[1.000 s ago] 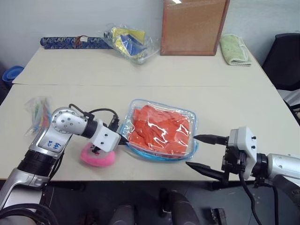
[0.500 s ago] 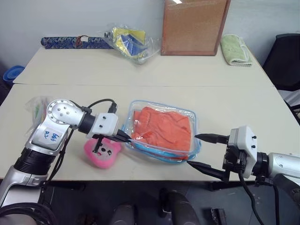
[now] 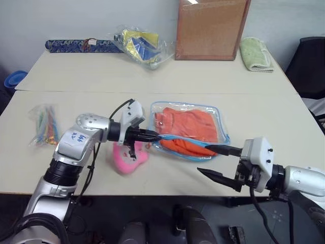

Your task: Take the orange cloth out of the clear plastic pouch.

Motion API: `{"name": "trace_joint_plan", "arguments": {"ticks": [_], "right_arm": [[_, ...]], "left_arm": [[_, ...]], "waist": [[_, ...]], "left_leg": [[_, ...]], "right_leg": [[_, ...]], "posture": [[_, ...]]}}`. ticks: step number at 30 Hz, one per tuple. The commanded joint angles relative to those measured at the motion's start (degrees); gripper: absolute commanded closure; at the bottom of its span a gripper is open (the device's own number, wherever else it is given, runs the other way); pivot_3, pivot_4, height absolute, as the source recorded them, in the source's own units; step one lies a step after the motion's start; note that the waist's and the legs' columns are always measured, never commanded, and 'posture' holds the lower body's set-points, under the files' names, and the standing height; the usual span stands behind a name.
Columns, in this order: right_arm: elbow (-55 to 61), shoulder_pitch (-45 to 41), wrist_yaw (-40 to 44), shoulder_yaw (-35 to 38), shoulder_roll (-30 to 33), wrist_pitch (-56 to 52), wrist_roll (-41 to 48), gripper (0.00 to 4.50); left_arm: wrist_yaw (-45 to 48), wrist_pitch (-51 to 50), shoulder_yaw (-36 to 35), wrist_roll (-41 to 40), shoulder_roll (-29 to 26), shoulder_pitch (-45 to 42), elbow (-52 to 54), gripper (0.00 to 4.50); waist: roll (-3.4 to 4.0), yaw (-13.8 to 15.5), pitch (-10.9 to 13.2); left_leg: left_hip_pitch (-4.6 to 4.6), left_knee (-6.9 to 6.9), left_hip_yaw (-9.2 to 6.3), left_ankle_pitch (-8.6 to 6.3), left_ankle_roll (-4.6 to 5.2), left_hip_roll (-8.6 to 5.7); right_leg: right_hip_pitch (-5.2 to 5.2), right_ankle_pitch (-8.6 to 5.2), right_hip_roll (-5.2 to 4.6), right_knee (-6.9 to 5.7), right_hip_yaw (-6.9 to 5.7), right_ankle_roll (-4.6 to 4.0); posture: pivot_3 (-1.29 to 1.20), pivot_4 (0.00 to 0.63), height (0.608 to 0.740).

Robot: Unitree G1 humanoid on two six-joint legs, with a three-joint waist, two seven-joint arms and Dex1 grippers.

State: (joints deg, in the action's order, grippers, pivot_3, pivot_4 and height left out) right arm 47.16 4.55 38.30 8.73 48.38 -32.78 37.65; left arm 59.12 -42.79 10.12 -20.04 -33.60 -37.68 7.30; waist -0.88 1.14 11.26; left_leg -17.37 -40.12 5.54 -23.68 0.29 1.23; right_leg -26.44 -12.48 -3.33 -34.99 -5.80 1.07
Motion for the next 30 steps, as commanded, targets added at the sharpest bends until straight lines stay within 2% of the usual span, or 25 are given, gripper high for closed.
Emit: {"name": "trace_joint_plan", "arguments": {"ticks": [1, 4, 9, 12, 16, 26, 30], "right_arm": [[-2.3, -4.2, -6.4, -6.0, -1.8, -0.3, -9.1, 2.85], [-6.4, -7.4, -8.3, -11.7, -2.3, 1.6, -17.4, 2.85], [-12.2, -11.6, -9.9, -15.8, -5.0, 2.6, -23.8, 2.85], [-14.2, -12.5, -9.4, -16.9, -6.0, 3.0, -25.8, 2.27], [-16.4, -13.2, -8.1, -19.3, -5.8, 5.1, -29.9, 0.99], [-19.6, -13.8, -6.4, -19.2, -7.0, 7.0, -33.6, 0.99], [-21.5, -14.2, -5.2, -21.7, -5.6, 10.2, -38.4, 0.99]], "left_arm": [[-1.6, -1.0, 0.0, -1.3, 0.9, 0.5, 4.3, 4.50], [-2.3, -1.3, 0.3, -1.4, 1.6, 0.7, 5.2, 4.50], [-2.5, -0.7, 1.1, -1.1, 1.8, 1.8, 6.0, 4.50], [-2.9, -0.7, 1.2, -1.2, 1.9, 2.0, 6.3, 4.50], [-3.5, -0.9, 1.0, -1.6, 2.3, 2.2, 6.9, 4.50], [-4.5, -1.1, 1.0, -2.2, 2.3, 2.9, 8.6, 4.50], [-4.8, -1.4, 1.0, -2.5, 2.3, 3.1, 9.2, 4.50]], "waist": [[0.00, -0.2, 0.0], [0.00, 0.0, 0.0], [0.01, 0.0, 0.0], [0.00, 0.1, 0.0], [0.00, 0.1, 0.0], [0.00, 0.0, 0.0], [0.00, 0.0, 0.0]], "left_leg": [[0.01, -0.01, 0.01, 0.03, -0.05, 0.00], [0.07, -0.01, 0.00, 0.10, -0.11, -0.07], [0.06, 0.00, -0.02, 0.13, -0.12, -0.07], [0.07, 0.00, -0.08, 0.13, -0.12, -0.05], [0.06, 0.00, -0.08, 0.13, -0.11, -0.07], [0.03, 0.00, -0.09, 0.13, -0.11, -0.05], [0.02, 0.00, -0.10, 0.13, -0.11, -0.05]], "right_leg": [[-0.01, 0.00, 0.00, 0.01, 0.01, -0.01], [-0.01, -0.02, -0.06, 0.01, 0.04, -0.04], [-0.04, -0.04, -0.06, 0.00, 0.03, -0.07], [-0.05, -0.04, -0.06, 0.01, -0.03, -0.07], [-0.04, -0.04, -0.08, 0.03, -0.03, -0.07], [-0.04, -0.04, -0.08, 0.03, -0.03, -0.07], [-0.05, -0.04, -0.08, 0.03, -0.04, -0.07]], "posture": [[0.00, 0.150, 0.740], [0.00, 0.150, 0.740], [0.00, 0.150, 0.740], [0.00, 0.150, 0.740], [0.00, 0.150, 0.740], [0.00, 0.150, 0.740], [0.00, 0.150, 0.740]]}}
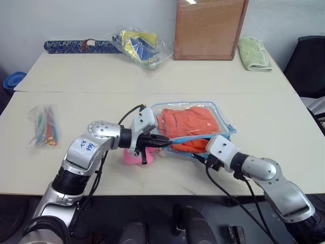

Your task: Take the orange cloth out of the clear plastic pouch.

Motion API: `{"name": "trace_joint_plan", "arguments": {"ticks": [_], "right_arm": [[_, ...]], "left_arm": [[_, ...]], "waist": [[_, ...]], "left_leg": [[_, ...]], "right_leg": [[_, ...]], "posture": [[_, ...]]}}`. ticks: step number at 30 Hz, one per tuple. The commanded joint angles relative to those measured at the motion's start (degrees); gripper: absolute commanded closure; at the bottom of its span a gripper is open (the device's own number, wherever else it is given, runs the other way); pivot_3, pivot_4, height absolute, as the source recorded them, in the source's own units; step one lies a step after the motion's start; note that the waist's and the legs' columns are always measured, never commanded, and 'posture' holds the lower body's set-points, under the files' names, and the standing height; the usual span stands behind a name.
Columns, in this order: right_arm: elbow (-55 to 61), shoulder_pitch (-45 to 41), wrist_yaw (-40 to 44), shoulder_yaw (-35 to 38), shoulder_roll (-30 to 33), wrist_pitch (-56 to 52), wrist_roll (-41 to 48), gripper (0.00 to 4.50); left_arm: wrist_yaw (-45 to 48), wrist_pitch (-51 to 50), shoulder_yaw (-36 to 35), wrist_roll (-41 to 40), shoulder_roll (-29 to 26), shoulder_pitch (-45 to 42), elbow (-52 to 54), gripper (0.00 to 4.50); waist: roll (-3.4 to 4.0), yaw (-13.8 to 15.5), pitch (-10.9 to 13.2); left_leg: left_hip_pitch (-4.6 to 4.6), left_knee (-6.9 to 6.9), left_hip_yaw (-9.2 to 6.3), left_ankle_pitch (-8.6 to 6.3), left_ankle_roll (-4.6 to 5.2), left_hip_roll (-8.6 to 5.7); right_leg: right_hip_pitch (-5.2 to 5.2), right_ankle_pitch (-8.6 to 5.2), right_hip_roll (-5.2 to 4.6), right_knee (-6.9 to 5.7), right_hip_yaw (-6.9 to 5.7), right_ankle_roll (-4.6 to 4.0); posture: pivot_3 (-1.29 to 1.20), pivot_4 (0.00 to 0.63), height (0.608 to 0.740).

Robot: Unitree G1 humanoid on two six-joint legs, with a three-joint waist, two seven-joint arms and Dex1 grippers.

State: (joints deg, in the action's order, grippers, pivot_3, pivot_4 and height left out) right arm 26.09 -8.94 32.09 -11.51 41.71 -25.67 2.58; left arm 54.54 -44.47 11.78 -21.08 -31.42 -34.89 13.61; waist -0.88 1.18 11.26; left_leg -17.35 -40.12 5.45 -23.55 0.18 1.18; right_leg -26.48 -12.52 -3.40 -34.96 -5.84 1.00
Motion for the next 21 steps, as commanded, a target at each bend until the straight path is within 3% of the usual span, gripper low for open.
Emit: {"name": "trace_joint_plan", "arguments": {"ticks": [1, 11, 19, 21], "right_arm": [[-1.1, -0.9, 1.2, -2.2, 1.4, 4.1, -4.8, 0.99], [-11.4, -7.8, -0.2, -7.8, -0.6, 8.0, -16.5, 0.99], [-19.5, -10.1, -2.0, -9.2, -5.2, 8.3, -20.7, 0.99], [-20.9, -10.0, -2.1, -8.6, -6.6, 8.5, -20.0, 1.38]], "left_arm": [[-0.3, 0.2, -0.7, -1.5, 0.2, 0.3, 3.0, 4.50], [-0.8, 0.1, -0.9, -2.0, 0.5, -0.9, 2.2, 4.50], [-1.4, 0.3, -0.9, -2.2, 1.3, -2.0, 0.9, 4.50], [-1.4, 0.4, -0.9, -2.1, 1.4, -2.2, 0.6, 4.50]], "waist": [[0.00, 0.0, 0.0], [0.00, -0.2, 0.0], [-0.31, -0.4, -0.2], [-0.40, -0.7, -0.3]], "left_leg": [[0.00, 0.00, 0.01, 0.00, 0.00, 0.00], [0.03, -0.01, 0.02, 0.00, 0.00, -0.01], [0.14, -0.01, 0.01, 0.02, -0.01, 0.00], [0.20, -0.01, 0.00, 0.02, -0.02, 0.02]], "right_leg": [[0.00, 0.00, 0.00, 0.00, 0.00, 0.00], [0.05, 0.00, -0.02, -0.01, 0.02, 0.00], [0.17, 0.00, -0.03, -0.03, 0.02, 0.00], [0.25, 0.00, -0.03, -0.03, 0.02, -0.01]], "posture": [[0.00, 0.150, 0.740], [0.00, 0.150, 0.740], [0.00, 0.150, 0.740], [0.00, 0.150, 0.740]]}}
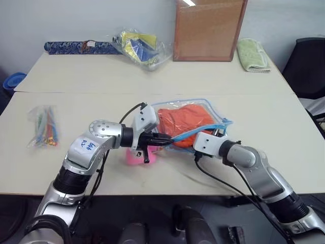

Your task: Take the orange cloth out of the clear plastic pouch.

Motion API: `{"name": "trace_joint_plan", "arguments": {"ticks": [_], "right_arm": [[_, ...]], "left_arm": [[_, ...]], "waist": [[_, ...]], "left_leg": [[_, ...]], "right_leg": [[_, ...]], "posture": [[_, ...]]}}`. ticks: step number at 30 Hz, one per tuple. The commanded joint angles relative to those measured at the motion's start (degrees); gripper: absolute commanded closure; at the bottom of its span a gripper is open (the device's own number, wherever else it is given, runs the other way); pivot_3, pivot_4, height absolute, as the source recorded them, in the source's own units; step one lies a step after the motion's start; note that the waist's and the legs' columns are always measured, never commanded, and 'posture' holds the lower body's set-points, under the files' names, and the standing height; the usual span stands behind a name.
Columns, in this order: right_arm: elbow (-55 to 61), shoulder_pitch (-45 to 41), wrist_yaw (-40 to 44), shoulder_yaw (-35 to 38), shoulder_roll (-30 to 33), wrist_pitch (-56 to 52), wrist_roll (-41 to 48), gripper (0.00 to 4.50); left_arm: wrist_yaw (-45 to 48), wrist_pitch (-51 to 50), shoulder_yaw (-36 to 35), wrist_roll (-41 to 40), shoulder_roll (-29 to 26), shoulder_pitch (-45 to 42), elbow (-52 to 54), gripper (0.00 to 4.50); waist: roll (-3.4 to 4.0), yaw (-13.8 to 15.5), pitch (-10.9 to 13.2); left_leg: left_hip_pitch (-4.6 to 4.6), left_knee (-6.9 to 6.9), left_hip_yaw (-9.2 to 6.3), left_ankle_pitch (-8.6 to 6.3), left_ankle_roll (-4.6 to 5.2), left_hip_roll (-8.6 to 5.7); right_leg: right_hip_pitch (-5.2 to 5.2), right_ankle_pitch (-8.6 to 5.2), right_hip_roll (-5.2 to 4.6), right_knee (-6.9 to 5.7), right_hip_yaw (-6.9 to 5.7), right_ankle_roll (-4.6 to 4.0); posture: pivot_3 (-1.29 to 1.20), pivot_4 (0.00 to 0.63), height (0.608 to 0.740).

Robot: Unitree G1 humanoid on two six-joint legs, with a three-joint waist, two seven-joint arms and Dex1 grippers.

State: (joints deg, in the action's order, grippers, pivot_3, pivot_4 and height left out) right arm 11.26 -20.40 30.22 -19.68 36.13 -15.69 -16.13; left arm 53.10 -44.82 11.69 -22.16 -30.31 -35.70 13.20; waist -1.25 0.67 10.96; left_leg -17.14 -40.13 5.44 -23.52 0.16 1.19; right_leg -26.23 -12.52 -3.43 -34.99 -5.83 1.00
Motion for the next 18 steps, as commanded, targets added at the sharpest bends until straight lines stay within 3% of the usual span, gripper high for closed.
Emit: {"name": "trace_joint_plan", "arguments": {"ticks": [1, 9, 13, 15, 18], "right_arm": [[-6.6, 1.5, -0.3, -0.3, -1.4, -1.1, -1.3, 1.64], [-7.1, 2.4, 0.6, 0.7, -1.3, 0.9, -1.3, 4.33], [-5.3, 3.5, 1.9, -0.4, 1.9, 7.3, -3.3, 4.47], [-3.6, 4.6, 2.4, -2.6, 7.9, 16.8, -8.5, 4.47], [-0.6, 7.1, 2.6, -1.0, 13.4, 24.7, -9.7, 4.47]], "left_arm": [[0.0, 0.9, -0.8, -0.9, 0.3, -1.4, 0.8, 4.50], [-0.4, 1.3, -0.9, -0.7, 0.5, -1.5, 0.0, 4.50], [-2.2, 1.6, -1.0, 0.5, 1.0, -1.7, -1.3, 4.50], [-4.4, 4.4, -0.8, 3.0, 1.6, -2.2, -3.8, 4.50], [-7.1, 11.7, 0.2, 8.3, 1.8, -3.5, -9.0, 4.50]], "waist": [[-0.04, -0.4, -0.1], [-0.04, -0.5, -0.1], [-0.04, -0.3, -0.1], [-0.03, 0.1, -0.1], [-0.04, 0.5, -0.1]], "left_leg": [[0.04, 0.00, -0.02, 0.00, 0.00, 0.00], [0.07, 0.00, -0.16, 0.00, 0.00, 0.00], [0.04, 0.00, -0.19, 0.00, 0.00, 0.00], [0.02, 0.01, -0.21, 0.00, 0.00, -0.02], [0.02, 0.06, -0.21, -0.01, 0.02, -0.07]], "right_leg": [[0.05, 0.00, 0.00, 0.00, 0.00, 0.00], [0.18, -0.01, -0.03, 0.07, -0.06, -0.01], [0.18, -0.01, -0.04, 0.09, -0.09, -0.01], [0.18, -0.01, -0.04, 0.14, -0.12, 0.00], [0.19, -0.04, -0.06, 0.20, -0.12, 0.06]], "posture": [[0.00, 0.150, 0.740], [0.00, 0.150, 0.740], [0.00, 0.150, 0.740], [0.00, 0.150, 0.740], [0.00, 0.150, 0.740]]}}
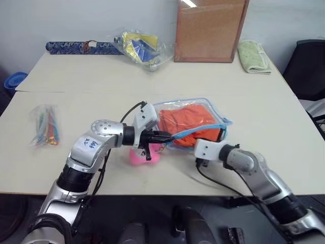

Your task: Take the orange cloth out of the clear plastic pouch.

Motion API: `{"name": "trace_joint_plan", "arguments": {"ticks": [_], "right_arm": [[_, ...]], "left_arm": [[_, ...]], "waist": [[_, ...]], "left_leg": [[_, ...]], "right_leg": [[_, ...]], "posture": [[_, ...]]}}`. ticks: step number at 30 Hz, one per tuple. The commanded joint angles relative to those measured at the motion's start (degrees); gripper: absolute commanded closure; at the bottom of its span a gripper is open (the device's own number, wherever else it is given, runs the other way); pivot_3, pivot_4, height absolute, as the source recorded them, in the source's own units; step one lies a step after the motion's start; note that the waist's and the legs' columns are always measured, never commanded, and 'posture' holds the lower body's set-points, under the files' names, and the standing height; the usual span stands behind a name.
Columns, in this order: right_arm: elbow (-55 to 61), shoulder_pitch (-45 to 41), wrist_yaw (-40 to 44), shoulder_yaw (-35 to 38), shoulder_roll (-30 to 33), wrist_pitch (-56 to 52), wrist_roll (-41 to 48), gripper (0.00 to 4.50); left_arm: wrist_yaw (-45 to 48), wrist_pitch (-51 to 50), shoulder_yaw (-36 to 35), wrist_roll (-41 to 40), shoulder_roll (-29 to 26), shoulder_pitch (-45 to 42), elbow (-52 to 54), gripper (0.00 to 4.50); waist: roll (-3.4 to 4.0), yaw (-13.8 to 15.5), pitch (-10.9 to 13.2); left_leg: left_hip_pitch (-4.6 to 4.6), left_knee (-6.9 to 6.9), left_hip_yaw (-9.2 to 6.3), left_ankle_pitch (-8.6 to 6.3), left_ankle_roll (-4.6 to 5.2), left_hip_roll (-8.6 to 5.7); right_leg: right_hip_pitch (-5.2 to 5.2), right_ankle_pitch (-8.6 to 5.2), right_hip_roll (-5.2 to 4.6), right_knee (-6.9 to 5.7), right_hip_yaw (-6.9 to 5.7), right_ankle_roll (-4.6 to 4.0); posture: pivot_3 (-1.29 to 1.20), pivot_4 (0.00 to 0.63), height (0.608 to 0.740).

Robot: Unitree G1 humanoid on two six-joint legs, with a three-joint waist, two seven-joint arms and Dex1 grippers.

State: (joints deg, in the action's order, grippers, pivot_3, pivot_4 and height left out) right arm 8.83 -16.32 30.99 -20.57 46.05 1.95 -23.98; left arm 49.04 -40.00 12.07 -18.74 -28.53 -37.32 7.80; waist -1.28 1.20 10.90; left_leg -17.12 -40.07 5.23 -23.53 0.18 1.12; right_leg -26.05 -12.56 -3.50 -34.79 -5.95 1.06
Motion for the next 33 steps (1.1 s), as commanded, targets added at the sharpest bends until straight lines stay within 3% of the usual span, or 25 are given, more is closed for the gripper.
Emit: {"name": "trace_joint_plan", "arguments": {"ticks": [1, 9, 13, 18, 21, 27, 33], "right_arm": [[2.8, 3.9, 2.2, 0.8, 5.1, 9.9, -1.1, 4.47], [9.0, 11.8, 9.1, 5.3, 15.1, 29.1, 9.6, 4.47], [10.8, 16.1, 12.4, 8.9, 19.4, 32.2, 13.6, 4.47], [4.6, 21.1, 12.3, 15.1, 22.1, 33.9, 13.6, 4.47], [-4.0, 21.2, 9.7, 19.9, 21.4, 31.9, 12.3, 4.47], [-18.1, 22.9, 5.0, 30.8, 17.3, 18.4, 17.3, 4.47], [-12.9, 26.5, 3.6, 40.3, 8.5, -5.2, 26.1, 4.47]], "left_arm": [[-3.8, 8.8, -0.1, 6.3, 0.2, -2.5, -5.7, 4.50], [-10.9, 17.3, -1.6, 13.3, 3.0, -9.8, -23.2, 4.50], [-12.5, 21.9, -1.5, 16.7, 2.2, -12.0, -30.1, 4.50], [-13.6, 25.4, -2.6, 18.8, 0.9, -14.6, -36.5, 4.50], [-10.1, 25.3, -3.1, 18.0, -1.0, -13.6, -34.0, 4.50], [2.0, 21.8, -2.7, 12.3, -5.2, -5.1, -16.7, 4.50], [8.6, 17.6, -0.9, 10.2, -9.1, 2.7, -2.3, 4.50]], "waist": [[0.00, 0.0, 0.0], [-0.03, 0.0, 0.0], [-0.03, 0.0, 0.0], [-0.08, 0.2, 0.0], [-0.08, 0.1, 0.0], [-0.08, 0.2, 0.0], [-0.03, 0.2, 0.0]], "left_leg": [[0.00, 0.01, 0.01, 0.00, 0.00, 0.01], [-0.01, 0.06, 0.04, 0.00, -0.01, 0.04], [0.02, 0.08, 0.11, -0.01, -0.01, 0.08], [0.00, 0.08, 0.09, -0.01, 0.00, 0.08], [0.00, 0.09, 0.13, -0.02, 0.01, 0.09], [-0.01, 0.09, 0.16, -0.02, 0.01, 0.13], [-0.03, 0.09, 0.12, -0.04, -0.03, 0.18]], "right_leg": [[0.00, 0.00, 0.01, 0.02, 0.00, 0.00], [-0.01, 0.01, 0.04, 0.07, -0.05, 0.01], [-0.03, 0.01, 0.04, 0.07, -0.05, 0.01], [-0.02, 0.01, 0.03, 0.10, -0.09, 0.01], [-0.03, 0.02, 0.02, 0.11, -0.09, 0.02], [-0.05, 0.01, 0.01, 0.09, -0.08, 0.01], [-0.06, -0.01, 0.03, 0.08, -0.06, -0.03]], "posture": [[0.00, 0.150, 0.740], [0.00, 0.150, 0.740], [0.00, 0.150, 0.740], [0.00, 0.150, 0.740], [0.00, 0.150, 0.740], [0.00, 0.150, 0.740], [0.00, 0.150, 0.740]]}}
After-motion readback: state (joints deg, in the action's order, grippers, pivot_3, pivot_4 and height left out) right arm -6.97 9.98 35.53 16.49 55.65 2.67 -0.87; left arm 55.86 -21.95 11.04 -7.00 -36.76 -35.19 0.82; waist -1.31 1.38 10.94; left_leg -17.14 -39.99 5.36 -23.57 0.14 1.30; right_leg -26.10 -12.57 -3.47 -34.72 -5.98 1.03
